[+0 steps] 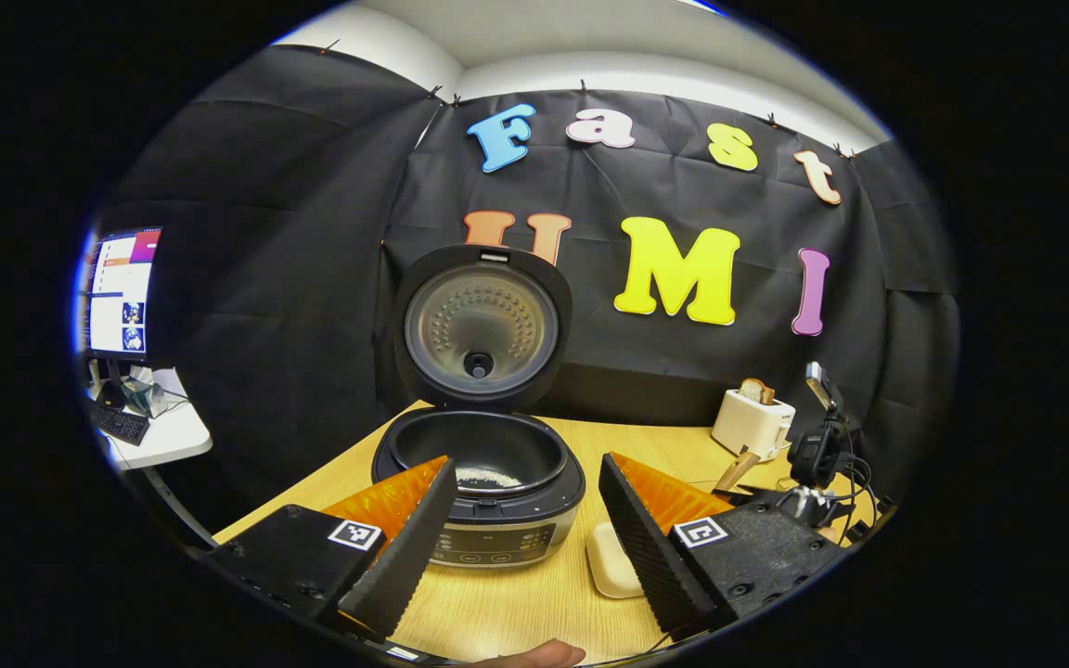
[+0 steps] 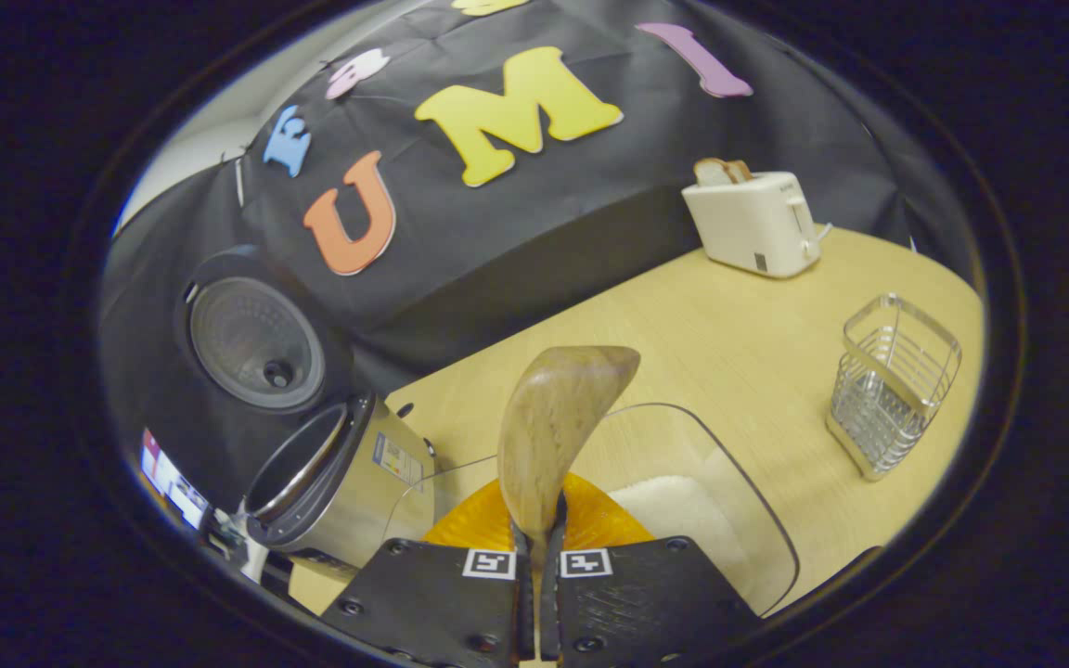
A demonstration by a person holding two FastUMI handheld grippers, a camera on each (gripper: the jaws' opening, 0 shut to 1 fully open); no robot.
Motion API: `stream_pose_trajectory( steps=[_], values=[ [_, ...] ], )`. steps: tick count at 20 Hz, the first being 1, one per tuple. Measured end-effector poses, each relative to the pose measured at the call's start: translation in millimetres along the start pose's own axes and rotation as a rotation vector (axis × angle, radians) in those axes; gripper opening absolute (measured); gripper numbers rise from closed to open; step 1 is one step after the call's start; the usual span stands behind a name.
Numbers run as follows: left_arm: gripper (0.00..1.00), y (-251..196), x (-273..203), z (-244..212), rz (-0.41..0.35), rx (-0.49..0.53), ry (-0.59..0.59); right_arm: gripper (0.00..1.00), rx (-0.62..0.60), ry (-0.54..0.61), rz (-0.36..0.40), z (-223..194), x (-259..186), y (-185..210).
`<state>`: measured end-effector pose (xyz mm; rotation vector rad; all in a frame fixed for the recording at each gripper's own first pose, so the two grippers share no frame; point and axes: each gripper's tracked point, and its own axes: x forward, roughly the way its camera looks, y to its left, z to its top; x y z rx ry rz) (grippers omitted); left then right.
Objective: Close the left gripper, press the button to open the rice cooker; take a wooden spoon from the chopstick holder with the right hand, scoop a spoonful of rice and pour it into the rice cooker, then put the wooden spoon back into the chopstick holder.
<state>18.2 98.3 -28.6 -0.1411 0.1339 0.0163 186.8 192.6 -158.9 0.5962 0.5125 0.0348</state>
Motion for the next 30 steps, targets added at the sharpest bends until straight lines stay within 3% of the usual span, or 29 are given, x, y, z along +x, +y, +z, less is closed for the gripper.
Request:
stream_pose_trajectory(
  steps=[4,8,16,24,30],
  values=[
    [0.99,-2.8,2.2,-1.8,0.002,0.006,0.007,0.01,0.212,0.027,0.013,1.4,4.0,-22.5],
    [0.99,-6.5,6.0,-7.3,-0.002,0.022,0.019,0.04,0.219,-0.006,0.018,7.9,1.3,-27.2],
    [0.98,3.7,9.1,-8.8,0.042,0.027,0.018,0.01,0.463,0.001,0.202,20.1,-9.8,-11.2],
    [0.98,31.5,7.5,-5.7,0.081,-0.003,0.006,0.02,0.656,-0.022,0.269,44.3,-37.5,-14.2],
    [0.98,53.8,4.7,-3.8,0.119,-0.017,-0.005,0.02,0.790,-0.015,0.374,74.8,-61.5,13.7]
  ],
)
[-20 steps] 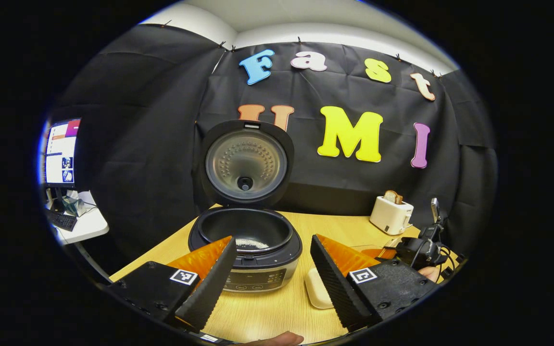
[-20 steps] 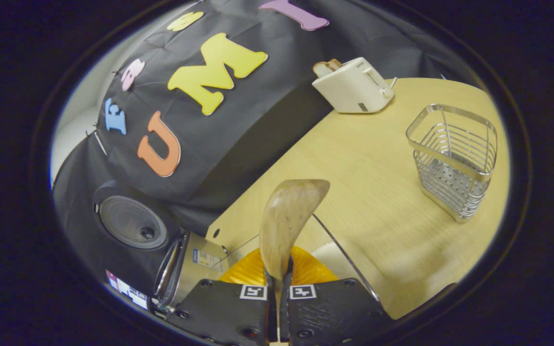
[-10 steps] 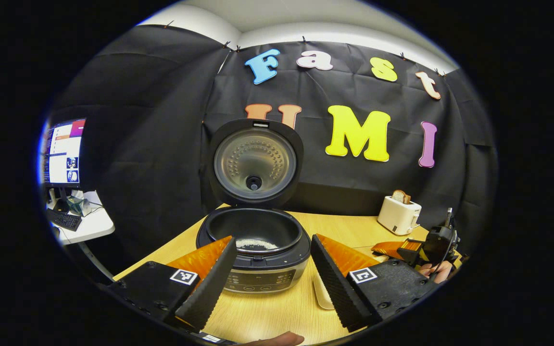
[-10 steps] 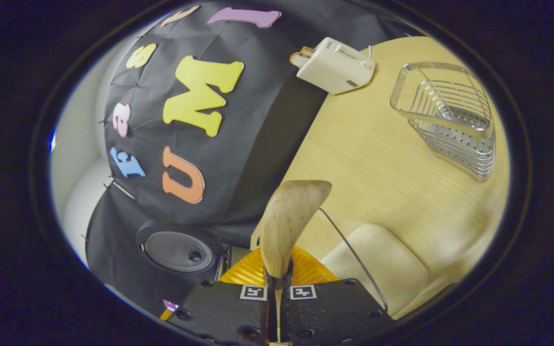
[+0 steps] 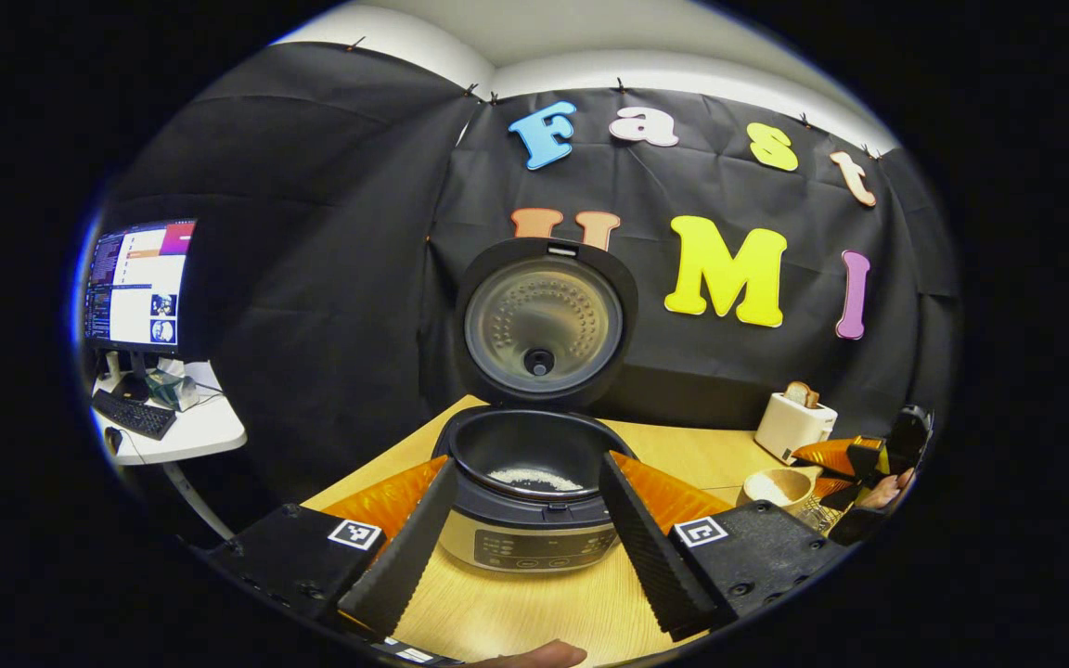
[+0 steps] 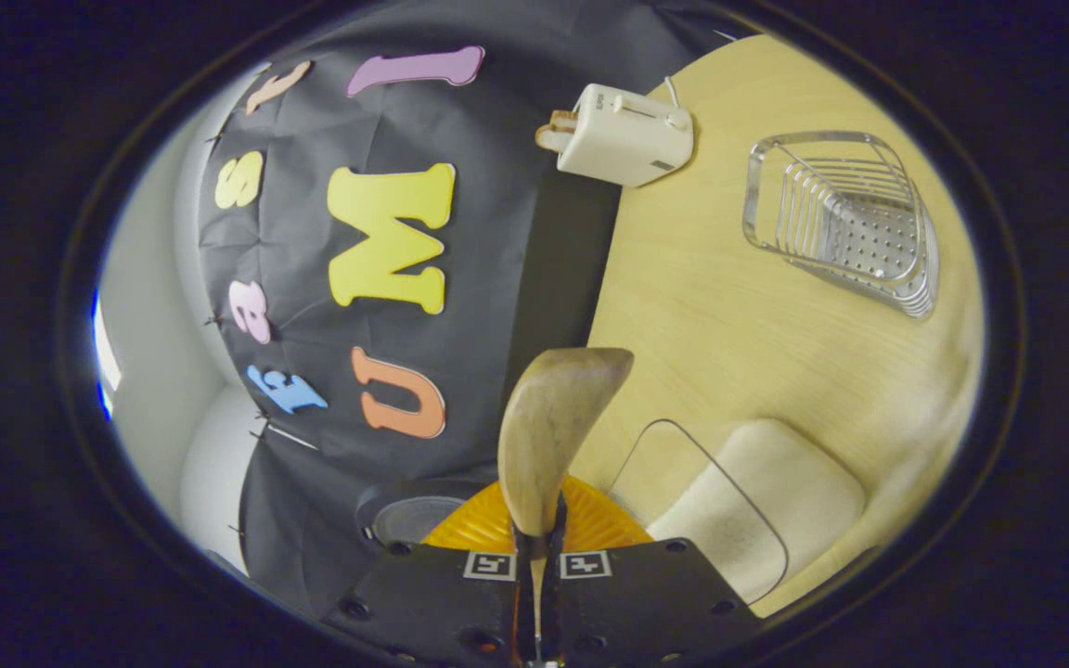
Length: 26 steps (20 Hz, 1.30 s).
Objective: Close the left gripper, press the button to open the rice cooker; take a wooden spoon from the chopstick holder with the right hand, scoop a spoonful of rice and pour it into the rice cooker, then put the wooden spoon back into the chopstick holder.
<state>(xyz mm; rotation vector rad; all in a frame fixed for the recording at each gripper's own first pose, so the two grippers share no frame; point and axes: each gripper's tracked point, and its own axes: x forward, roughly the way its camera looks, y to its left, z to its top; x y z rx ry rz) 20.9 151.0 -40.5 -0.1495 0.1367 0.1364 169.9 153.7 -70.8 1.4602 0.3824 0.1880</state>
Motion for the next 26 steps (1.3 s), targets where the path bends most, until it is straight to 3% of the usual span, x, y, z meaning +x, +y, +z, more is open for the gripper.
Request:
stream_pose_trajectory(
  steps=[3,13,19,26],
  values=[
    [0.98,14.4,-1.6,0.3,0.024,0.006,-0.005,0.02,0.050,0.054,0.026,-17.5,5.9,21.1],
    [0.98,69.5,-4.1,-5.0,0.094,-0.025,0.002,0.02,-0.046,0.137,0.016,-103.2,65.3,73.2],
    [0.98,77.3,-5.1,-5.2,0.092,-0.018,0.004,0.02,-0.228,0.069,-0.031,-106.6,117.3,94.4],
    [0.98,75.3,-6.6,-2.8,0.065,-0.010,-0.005,0.02,-0.593,-0.039,-0.029,-118.7,148.6,133.2]
  ],
)
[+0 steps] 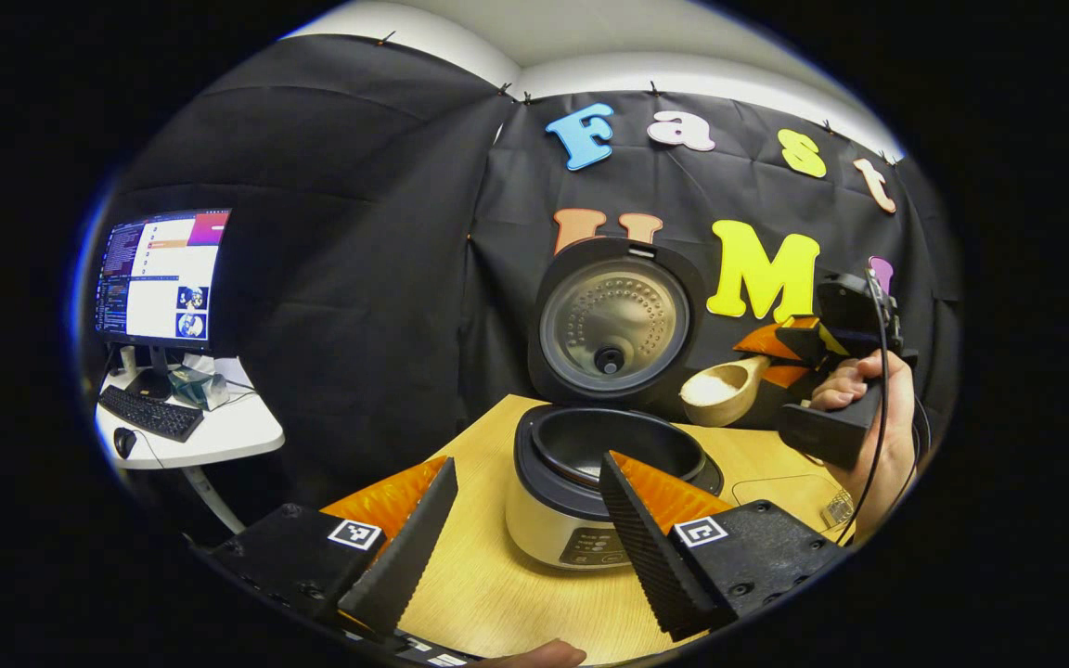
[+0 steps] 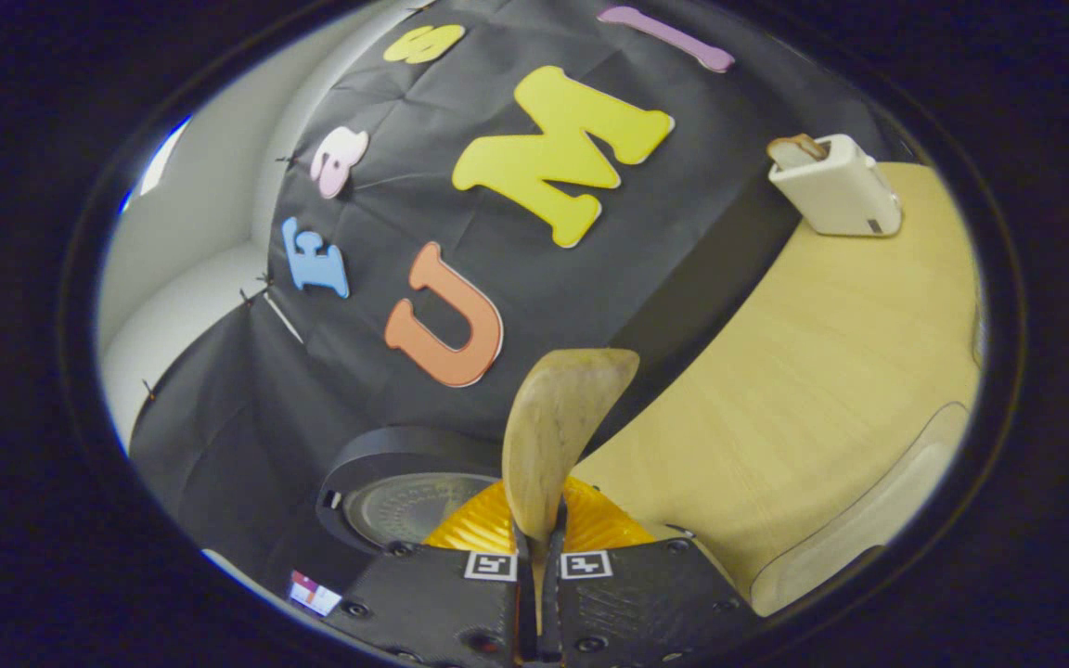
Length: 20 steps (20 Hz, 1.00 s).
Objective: Close the left gripper, press the button to open the rice cooker; take a wooden spoon from the chopstick holder with the right hand, scoop a spoonful of rice and pour it into the rice cooker, then put the wooden spoon back into the chopstick holder.
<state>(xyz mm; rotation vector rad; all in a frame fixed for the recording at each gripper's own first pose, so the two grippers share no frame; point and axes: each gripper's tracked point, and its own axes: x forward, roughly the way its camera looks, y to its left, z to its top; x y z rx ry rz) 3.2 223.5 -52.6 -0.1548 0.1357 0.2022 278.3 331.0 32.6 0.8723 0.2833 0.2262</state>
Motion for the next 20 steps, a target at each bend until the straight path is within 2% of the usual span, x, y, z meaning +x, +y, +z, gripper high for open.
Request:
stream_pose_trajectory(
  steps=[8,12,20],
  values=[
    [0.98,6.3,-3.4,-0.5,0.020,0.001,0.003,0.02,-0.273,0.010,-0.022,-12.8,18.3,24.2],
    [0.98,14.3,-1.8,-3.2,0.035,0.001,0.015,0.02,-0.418,0.037,-0.018,-22.7,18.7,34.3],
    [0.98,16.2,-2.2,-3.5,0.038,0.005,0.018,0.02,-0.680,0.016,-0.022,-40.9,12.1,56.2]
  ],
)
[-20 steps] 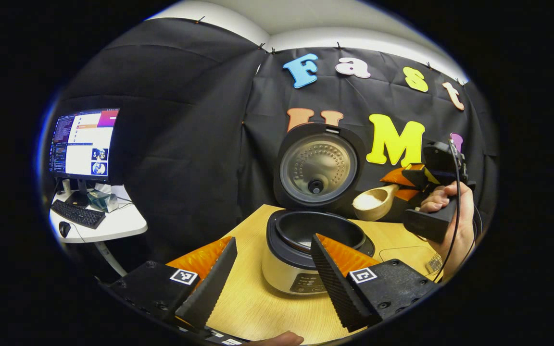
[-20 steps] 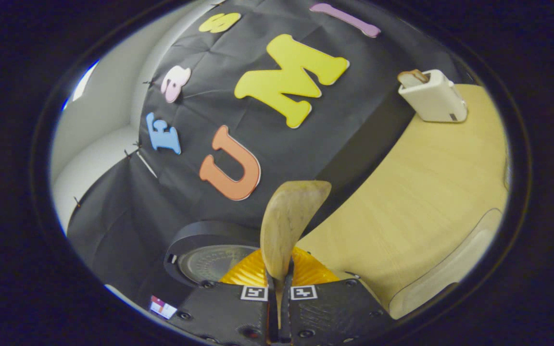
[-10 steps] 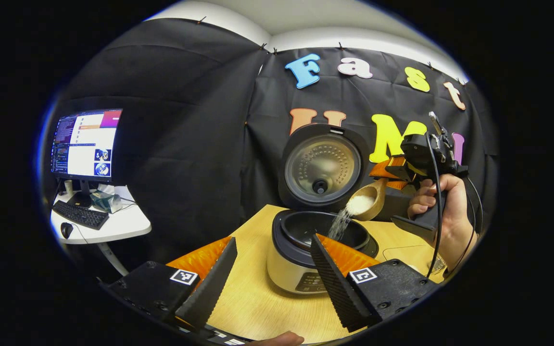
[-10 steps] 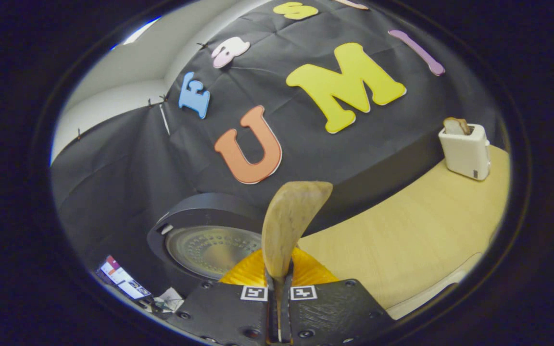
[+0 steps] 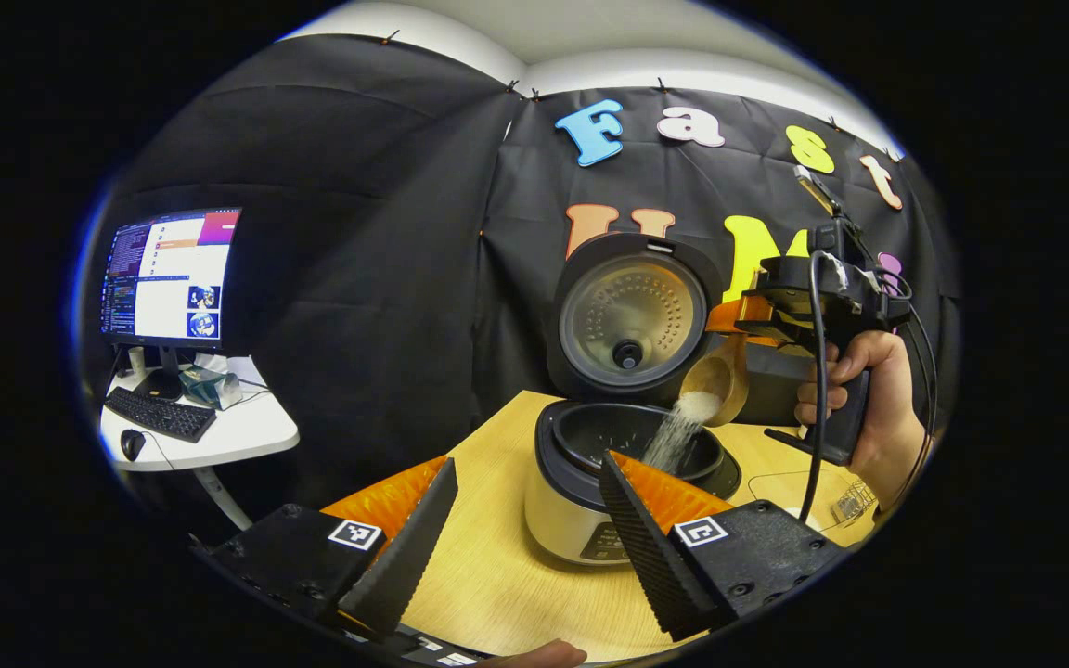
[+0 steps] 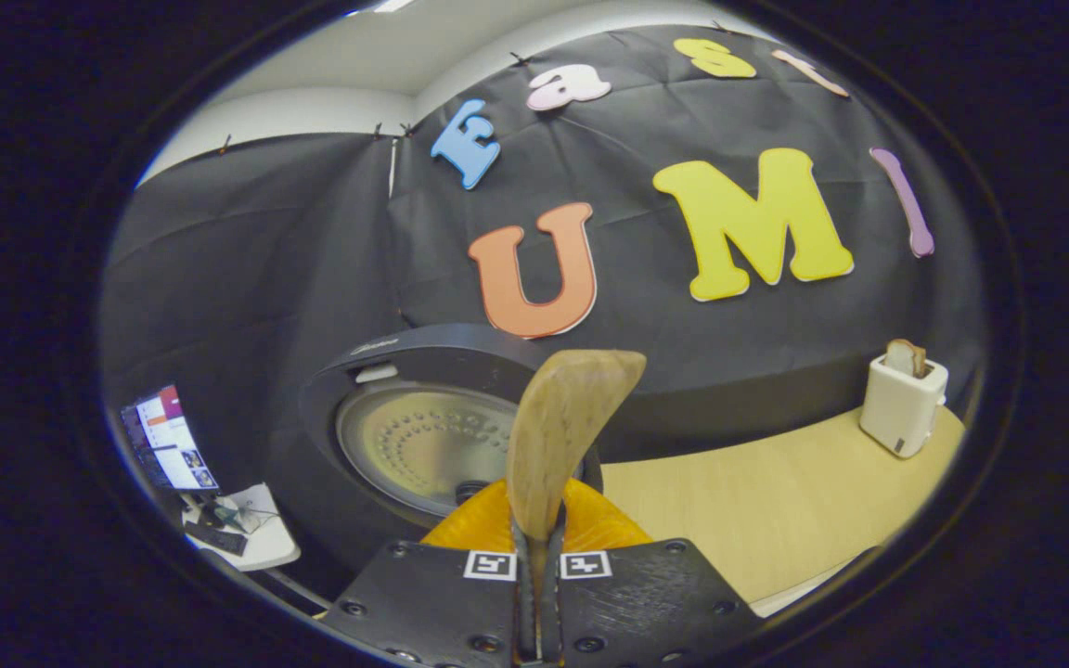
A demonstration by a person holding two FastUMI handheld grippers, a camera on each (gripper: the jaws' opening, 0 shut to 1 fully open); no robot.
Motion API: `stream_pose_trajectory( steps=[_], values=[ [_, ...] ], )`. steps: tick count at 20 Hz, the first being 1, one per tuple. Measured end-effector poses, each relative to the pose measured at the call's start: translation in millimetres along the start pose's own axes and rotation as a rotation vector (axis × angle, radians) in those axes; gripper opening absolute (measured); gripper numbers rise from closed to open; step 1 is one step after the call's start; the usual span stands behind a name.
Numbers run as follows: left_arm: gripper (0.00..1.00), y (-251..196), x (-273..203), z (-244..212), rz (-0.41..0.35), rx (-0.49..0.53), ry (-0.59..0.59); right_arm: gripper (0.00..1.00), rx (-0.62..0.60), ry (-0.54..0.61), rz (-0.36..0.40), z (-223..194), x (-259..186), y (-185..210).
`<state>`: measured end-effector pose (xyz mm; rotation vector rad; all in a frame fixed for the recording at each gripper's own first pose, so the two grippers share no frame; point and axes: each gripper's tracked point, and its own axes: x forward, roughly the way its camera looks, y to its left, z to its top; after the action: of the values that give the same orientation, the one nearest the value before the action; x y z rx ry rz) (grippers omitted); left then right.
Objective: Close the left gripper, press the button to open the rice cooker; take a wooden spoon from the chopstick holder with the right hand, scoop a spoonful of rice and pour it into the rice cooker, then put the wooden spoon back into the chopstick holder.
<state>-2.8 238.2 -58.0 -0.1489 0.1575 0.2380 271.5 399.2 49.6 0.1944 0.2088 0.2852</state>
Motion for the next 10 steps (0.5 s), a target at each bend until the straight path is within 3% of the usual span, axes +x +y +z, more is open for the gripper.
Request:
stream_pose_trajectory(
  steps=[6,10],
  values=[
    [0.98,2.4,0.0,-0.5,0.000,0.000,0.002,0.03,-0.135,0.029,0.003,-16.7,3.5,9.7],
    [0.98,3.2,1.2,-2.5,0.002,-0.002,0.009,0.02,-0.286,0.030,0.031,-24.3,7.7,20.8]
  ],
)
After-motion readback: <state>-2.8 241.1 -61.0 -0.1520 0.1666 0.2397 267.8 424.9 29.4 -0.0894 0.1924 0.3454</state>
